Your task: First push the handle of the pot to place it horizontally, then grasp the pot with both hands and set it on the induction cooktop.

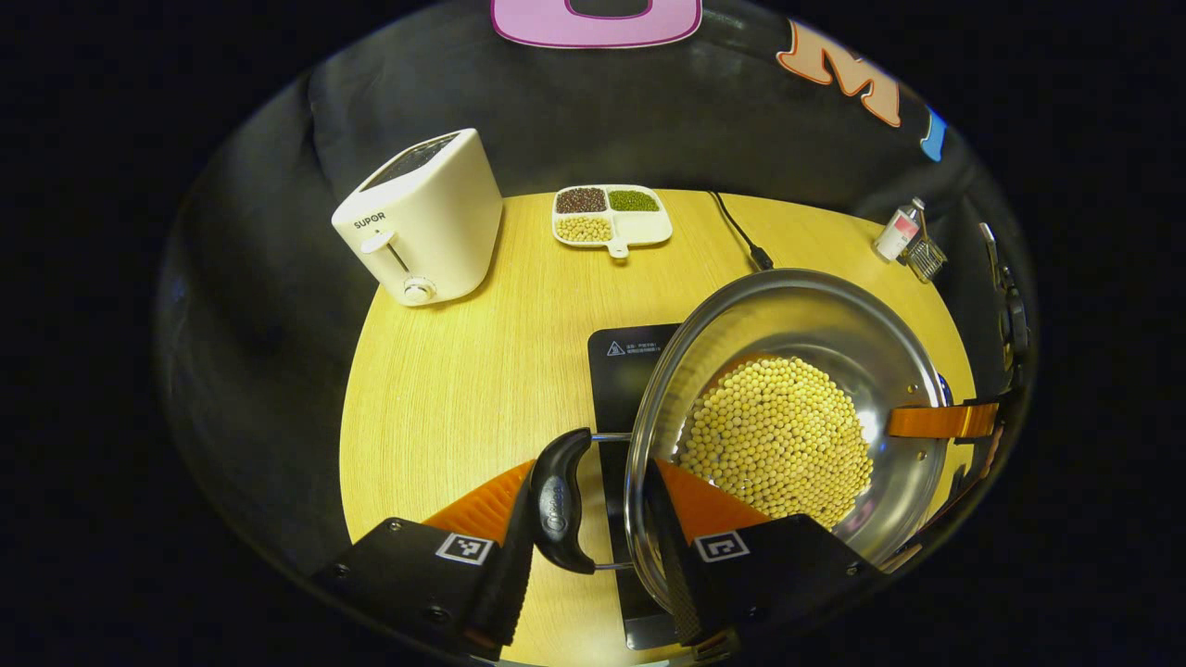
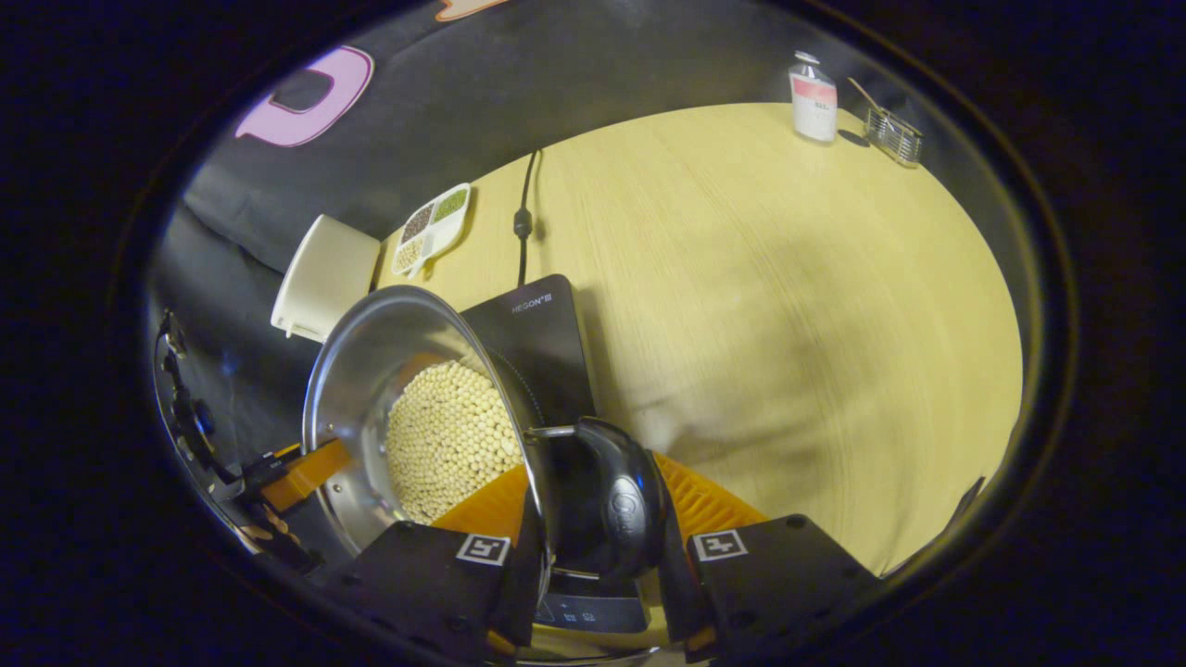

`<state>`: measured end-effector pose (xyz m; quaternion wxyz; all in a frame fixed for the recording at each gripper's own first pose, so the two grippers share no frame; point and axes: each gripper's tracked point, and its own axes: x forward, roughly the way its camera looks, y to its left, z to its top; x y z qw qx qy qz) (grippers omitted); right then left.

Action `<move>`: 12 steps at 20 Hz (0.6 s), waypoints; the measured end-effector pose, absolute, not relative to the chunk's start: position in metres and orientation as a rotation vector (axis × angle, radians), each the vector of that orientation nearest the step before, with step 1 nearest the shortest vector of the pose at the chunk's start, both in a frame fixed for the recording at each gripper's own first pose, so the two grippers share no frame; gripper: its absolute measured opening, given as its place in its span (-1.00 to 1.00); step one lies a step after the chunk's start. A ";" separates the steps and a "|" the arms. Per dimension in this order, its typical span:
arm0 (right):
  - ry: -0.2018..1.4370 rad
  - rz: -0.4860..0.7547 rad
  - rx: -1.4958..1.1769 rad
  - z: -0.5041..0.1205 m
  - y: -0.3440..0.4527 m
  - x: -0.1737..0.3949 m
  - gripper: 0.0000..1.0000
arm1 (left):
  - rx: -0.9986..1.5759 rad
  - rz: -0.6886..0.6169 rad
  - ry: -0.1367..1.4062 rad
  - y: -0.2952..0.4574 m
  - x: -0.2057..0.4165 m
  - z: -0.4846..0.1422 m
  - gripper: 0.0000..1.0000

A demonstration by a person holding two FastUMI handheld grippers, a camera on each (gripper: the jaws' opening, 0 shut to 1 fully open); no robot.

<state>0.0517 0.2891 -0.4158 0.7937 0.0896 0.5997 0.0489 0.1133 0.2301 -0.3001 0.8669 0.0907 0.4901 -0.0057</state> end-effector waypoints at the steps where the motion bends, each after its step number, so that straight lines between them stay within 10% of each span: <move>1: 1.290 0.107 0.194 -0.416 0.290 0.051 0.00 | 0.189 -0.011 1.027 0.230 0.113 -0.299 0.29; 5: 1.300 0.115 0.232 -0.413 0.293 0.051 0.22 | 0.186 0.007 1.021 0.231 0.113 -0.300 0.35; 7: 1.290 0.123 0.267 -0.409 0.296 0.053 0.02 | 0.183 0.014 1.012 0.230 0.112 -0.300 0.41; 12: 1.236 0.128 0.246 -0.405 0.286 0.058 0.86 | 0.153 0.048 0.951 0.236 0.111 -0.288 0.62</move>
